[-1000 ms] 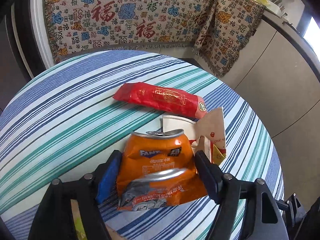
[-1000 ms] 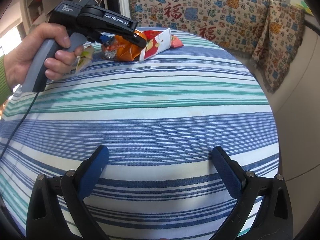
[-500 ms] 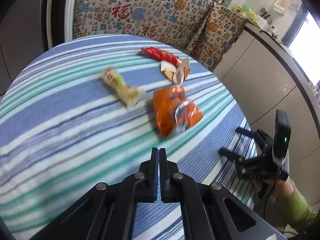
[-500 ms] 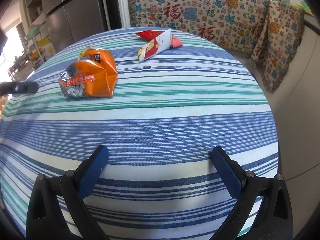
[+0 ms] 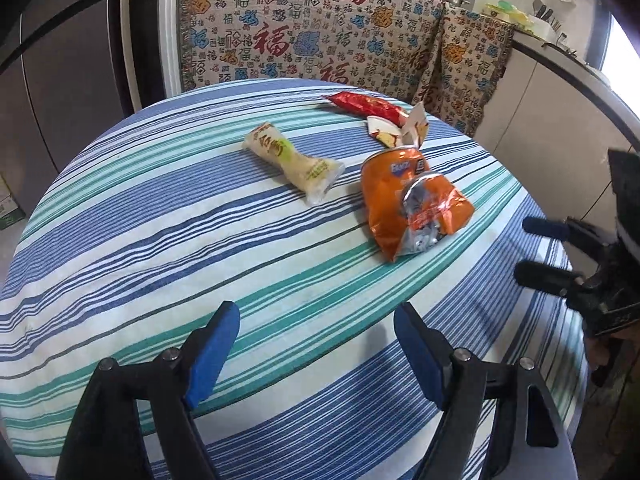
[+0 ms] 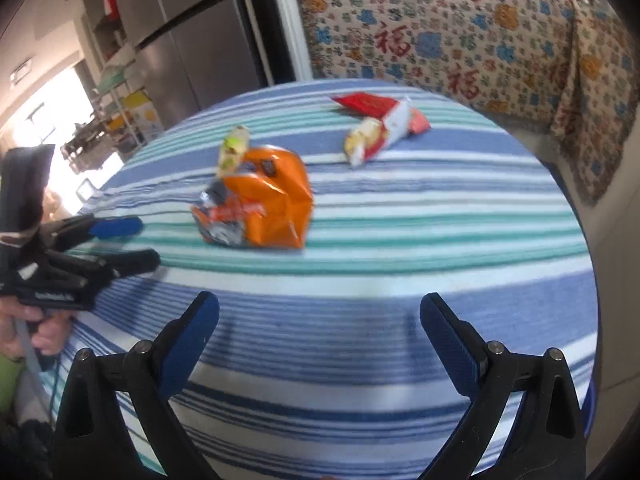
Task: Collect trash
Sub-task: 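Hold the Fanta can in the right gripper while the left gripper grasps the white-green snack bar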
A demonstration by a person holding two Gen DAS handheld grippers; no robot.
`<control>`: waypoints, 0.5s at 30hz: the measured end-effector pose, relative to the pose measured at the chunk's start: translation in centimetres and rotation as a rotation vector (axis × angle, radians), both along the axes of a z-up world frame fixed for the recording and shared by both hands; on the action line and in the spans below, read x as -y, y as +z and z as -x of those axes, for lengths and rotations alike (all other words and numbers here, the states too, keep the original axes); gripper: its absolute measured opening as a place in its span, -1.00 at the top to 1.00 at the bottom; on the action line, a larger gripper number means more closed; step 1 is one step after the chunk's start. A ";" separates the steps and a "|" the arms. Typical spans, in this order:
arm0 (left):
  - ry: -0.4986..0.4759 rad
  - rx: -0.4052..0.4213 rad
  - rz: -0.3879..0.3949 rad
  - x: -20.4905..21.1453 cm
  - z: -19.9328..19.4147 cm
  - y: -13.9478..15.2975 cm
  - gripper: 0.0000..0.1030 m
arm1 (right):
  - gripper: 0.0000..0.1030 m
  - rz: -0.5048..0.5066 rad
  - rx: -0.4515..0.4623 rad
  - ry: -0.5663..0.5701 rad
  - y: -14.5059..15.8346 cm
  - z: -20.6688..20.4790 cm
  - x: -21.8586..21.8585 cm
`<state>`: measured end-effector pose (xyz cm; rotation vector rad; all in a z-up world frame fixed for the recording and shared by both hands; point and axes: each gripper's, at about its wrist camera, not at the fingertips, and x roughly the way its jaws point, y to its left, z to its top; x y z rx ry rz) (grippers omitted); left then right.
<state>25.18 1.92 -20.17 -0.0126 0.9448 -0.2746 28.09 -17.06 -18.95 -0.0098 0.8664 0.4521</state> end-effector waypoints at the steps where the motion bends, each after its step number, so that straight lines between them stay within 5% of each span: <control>1: 0.008 0.017 -0.012 -0.2 0.3 -0.1 -0.57 | -0.89 0.004 0.018 0.025 0.4 -0.6 -0.8; 5: 0.021 0.021 -0.028 -1.3 1.1 -0.3 -0.57 | -0.63 -0.013 -0.026 0.093 -0.2 -3.8 -3.1; 6: 0.027 0.024 -0.022 -1.6 1.2 -0.3 -0.57 | -0.19 -0.022 -0.054 0.118 -0.6 -4.3 -3.4; 7: 0.031 0.027 -0.014 -2.0 1.3 -0.3 -0.57 | 0.65 -0.021 -0.081 0.143 -1.0 -4.6 -3.9; 9: 0.039 0.028 0.014 -2.5 1.3 -0.1 -0.57 | 0.87 -0.027 -0.100 0.174 -1.3 -4.4 -4.5; 15: 0.067 0.027 0.060 -2.8 0.0 0.3 -0.57 | 0.88 -0.043 -0.062 0.096 -0.7 -1.5 -3.4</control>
